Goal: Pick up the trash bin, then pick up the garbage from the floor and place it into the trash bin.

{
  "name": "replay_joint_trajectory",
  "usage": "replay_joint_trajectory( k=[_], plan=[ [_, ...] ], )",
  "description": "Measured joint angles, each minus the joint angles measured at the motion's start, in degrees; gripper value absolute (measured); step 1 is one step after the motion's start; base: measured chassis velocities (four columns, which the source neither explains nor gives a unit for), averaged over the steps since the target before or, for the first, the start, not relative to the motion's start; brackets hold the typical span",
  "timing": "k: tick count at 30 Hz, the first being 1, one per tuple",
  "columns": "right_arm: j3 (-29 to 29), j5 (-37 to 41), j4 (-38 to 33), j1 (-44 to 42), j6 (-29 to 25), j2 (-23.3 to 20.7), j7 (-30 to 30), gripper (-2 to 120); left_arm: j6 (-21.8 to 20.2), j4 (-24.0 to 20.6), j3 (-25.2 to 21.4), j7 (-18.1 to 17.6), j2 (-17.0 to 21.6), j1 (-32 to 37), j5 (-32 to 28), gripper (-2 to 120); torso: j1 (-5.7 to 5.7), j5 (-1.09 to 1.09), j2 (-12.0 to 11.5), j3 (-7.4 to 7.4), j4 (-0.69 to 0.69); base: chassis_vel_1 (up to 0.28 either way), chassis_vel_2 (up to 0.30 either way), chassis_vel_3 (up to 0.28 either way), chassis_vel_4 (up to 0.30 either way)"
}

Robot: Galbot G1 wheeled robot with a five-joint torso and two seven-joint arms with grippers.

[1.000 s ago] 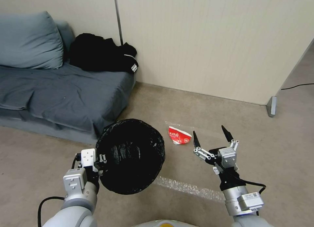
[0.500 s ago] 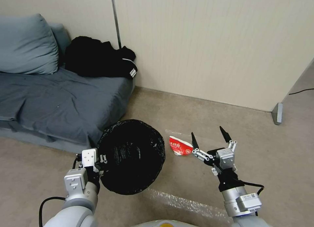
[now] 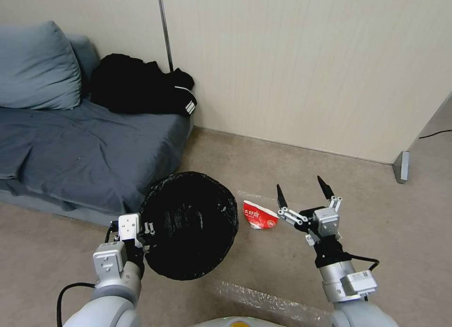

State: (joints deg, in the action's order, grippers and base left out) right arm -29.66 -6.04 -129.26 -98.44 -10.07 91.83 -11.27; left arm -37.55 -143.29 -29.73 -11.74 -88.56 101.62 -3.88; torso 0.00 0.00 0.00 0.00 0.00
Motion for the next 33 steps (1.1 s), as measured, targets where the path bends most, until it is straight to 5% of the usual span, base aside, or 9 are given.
replay_joint_trajectory(
  k=[16,33],
  plan=[
    [-0.9,7.02,9.93,13.32,11.38,-12.76,-3.18,100,-0.24,0.05,-0.79,0.36,1.93,-0.02,-0.43,1,0.0,0.0,0.0,0.0,0.01,0.0,0.0,0.0,0.0],
    [1.13,17.11,26.18,20.92,19.67,-19.36,-7.26,100,-0.11,0.12,-1.25,0.36,1.98,1.84,0.51,1,0.0,0.0,0.0,0.0,0.0,0.0,0.0,0.0,0.0]
  ],
)
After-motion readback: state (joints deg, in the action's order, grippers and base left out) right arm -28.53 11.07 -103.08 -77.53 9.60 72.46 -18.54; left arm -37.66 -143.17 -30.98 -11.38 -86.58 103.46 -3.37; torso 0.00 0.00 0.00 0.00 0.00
